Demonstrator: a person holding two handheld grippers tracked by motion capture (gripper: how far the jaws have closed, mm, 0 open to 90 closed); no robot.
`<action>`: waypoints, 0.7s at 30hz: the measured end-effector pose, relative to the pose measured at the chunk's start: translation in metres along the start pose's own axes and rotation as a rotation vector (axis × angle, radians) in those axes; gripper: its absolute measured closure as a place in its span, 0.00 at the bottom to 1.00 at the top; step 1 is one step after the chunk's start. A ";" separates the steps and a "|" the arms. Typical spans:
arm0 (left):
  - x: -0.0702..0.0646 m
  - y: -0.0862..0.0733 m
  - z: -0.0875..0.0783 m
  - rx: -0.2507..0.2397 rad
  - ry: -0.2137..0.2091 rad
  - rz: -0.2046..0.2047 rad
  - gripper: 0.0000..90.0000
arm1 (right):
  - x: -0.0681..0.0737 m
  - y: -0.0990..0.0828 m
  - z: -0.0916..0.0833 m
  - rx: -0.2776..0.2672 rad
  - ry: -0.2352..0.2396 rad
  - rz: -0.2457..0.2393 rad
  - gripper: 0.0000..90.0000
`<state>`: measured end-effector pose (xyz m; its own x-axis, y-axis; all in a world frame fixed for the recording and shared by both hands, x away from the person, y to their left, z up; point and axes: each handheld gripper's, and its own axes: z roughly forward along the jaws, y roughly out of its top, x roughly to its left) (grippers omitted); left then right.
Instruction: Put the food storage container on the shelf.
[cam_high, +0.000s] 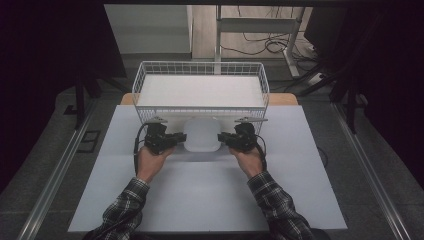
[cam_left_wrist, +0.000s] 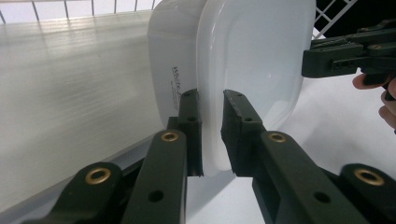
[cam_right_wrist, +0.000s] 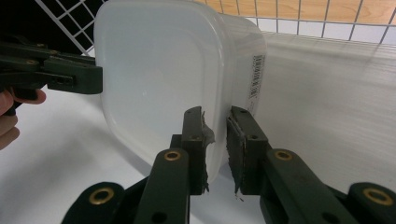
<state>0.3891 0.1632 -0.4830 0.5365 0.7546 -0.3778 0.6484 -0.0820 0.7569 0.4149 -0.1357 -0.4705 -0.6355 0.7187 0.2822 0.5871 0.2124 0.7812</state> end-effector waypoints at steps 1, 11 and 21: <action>0.001 0.000 0.001 0.000 0.003 -0.003 0.87 | -0.001 0.000 0.002 0.001 -0.002 0.001 0.85; 0.010 0.001 0.007 -0.033 -0.018 -0.010 0.81 | -0.004 0.004 0.009 -0.023 -0.003 0.000 0.79; 0.015 0.005 0.016 -0.061 0.015 -0.019 0.71 | -0.008 0.002 0.017 -0.044 -0.047 -0.005 0.68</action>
<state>0.4092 0.1638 -0.4929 0.5160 0.7655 -0.3843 0.6237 -0.0283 0.7811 0.4294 -0.1297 -0.4808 -0.6135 0.7483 0.2522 0.5605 0.1877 0.8066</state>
